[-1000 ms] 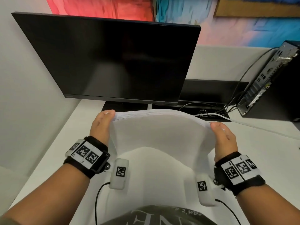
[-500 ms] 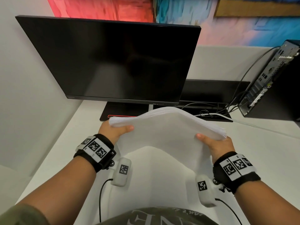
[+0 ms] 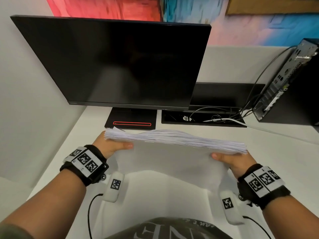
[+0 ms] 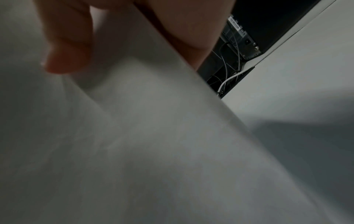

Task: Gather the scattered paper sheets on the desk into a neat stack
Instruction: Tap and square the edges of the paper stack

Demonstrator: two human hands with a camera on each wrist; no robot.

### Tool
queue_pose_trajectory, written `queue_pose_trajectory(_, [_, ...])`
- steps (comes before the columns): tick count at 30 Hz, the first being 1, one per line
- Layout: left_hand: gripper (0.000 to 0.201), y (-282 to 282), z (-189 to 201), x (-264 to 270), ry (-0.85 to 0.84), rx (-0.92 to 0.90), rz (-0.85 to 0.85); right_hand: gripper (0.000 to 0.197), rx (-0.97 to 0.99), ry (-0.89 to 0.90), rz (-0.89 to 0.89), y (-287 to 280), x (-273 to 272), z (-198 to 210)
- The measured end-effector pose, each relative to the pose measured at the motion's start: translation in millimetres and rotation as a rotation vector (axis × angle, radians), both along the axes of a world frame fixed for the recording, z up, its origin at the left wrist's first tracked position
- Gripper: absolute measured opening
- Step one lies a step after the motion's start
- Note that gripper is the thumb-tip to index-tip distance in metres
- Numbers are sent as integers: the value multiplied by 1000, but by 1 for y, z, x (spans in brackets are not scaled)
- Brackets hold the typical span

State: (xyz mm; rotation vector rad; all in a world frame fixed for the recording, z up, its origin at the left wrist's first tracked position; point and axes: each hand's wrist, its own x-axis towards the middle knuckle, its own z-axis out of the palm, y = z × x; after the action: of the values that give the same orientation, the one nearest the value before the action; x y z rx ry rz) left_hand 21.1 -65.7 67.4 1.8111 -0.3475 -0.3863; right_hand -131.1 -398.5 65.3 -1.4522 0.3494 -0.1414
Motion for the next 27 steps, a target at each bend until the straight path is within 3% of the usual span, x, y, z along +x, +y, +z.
queue_pose_trajectory(5, [82, 1, 3, 6, 42, -23, 48, 58, -27, 10, -2, 3, 2, 8])
queue_pose_trajectory(7, [85, -7, 13, 5, 15, 3, 216, 62, -37, 12, -44, 4, 6, 9])
queue_pose_trajectory(9, [101, -17, 31, -3, -202, 88, 410, 44, -68, 11, -74, 5, 12, 12])
queue_pose_trajectory(10, [113, -23, 42, -10, -375, 160, 429, 35, -75, 7, -80, 5, 14, 14])
queue_pose_trajectory(13, [138, -49, 82, -36, -783, 511, 186, 29, -117, 20, -83, 5, 18, 14])
queue_pose_trajectory(15, [132, -72, 96, -45, -875, 727, -14, 24, -137, -10, -40, 9, 17, 20])
queue_pose_trajectory(17, [120, -92, 101, -47, -858, 838, -184, 30, -151, -47, -11, 14, 18, 24])
queue_pose_trajectory(19, [88, -105, 98, -42, -810, 910, -322, 32, -170, -66, 7, 16, 17, 28])
queue_pose_trajectory(21, [41, -110, 97, -40, -825, 955, -407, 34, -187, -73, 16, 17, 16, 33])
queue_pose_trajectory(23, [19, -109, 100, -41, -860, 901, -409, 34, -204, -84, 28, 19, 13, 41])
queue_pose_trajectory(27, [7, -89, 102, -36, -825, 591, -236, 22, -243, -70, 72, 9, 8, 52])
